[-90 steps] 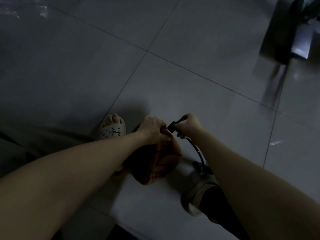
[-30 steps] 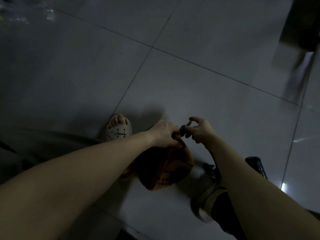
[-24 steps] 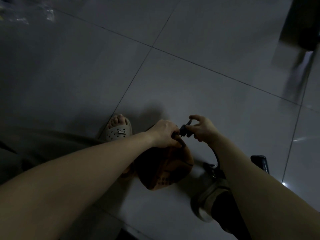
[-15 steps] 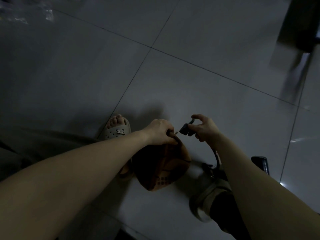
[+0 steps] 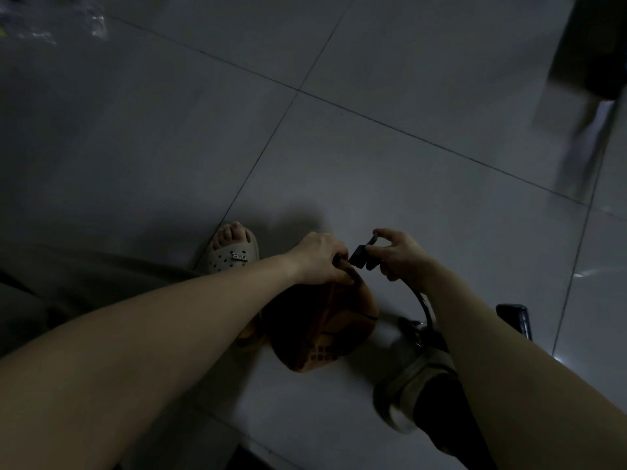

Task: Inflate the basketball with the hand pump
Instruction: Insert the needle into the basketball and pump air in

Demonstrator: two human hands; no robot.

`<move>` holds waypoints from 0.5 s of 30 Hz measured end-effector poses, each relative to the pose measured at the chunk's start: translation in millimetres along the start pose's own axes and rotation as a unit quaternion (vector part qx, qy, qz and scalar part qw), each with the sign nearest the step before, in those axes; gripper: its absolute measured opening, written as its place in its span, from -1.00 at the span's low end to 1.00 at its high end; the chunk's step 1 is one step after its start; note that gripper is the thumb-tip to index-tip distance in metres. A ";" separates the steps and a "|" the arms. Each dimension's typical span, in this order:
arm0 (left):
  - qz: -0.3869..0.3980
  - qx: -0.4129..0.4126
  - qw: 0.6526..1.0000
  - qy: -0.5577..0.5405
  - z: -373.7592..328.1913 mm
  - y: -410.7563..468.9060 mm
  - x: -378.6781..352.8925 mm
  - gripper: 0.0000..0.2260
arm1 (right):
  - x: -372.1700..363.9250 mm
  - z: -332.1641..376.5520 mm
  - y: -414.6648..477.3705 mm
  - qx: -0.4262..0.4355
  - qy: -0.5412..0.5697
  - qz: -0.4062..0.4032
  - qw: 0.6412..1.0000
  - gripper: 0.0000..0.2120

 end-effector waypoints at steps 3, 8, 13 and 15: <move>-0.001 -0.002 1.000 -0.003 0.9 -0.3 0.2 -0.67 | 2.0 0.7 -1.2 0.001 0.003 0.005 1.000 -0.42; -0.011 -0.015 1.000 -0.010 2.5 -1.2 -1.5 -0.71 | 4.3 -0.7 -0.4 0.024 0.008 0.020 0.999 -0.53; -0.030 -0.021 0.999 -0.018 9.3 -0.5 -6.0 -0.74 | 1.4 -2.3 -1.4 0.029 0.019 0.011 0.999 -0.49; -0.034 -0.020 0.999 -0.019 11.1 -1.0 -6.7 -0.72 | 1.0 0.2 -2.8 0.018 0.012 0.021 1.000 -0.37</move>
Point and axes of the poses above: each hand's wrist, its own y-axis towards the middle knuckle, its own x-axis out of the back of the hand, z = x × y, the point moved 1 cm from there along y, towards the middle knuckle, and after that the axes turned 11 degrees about -x, right-handed, at the moved point
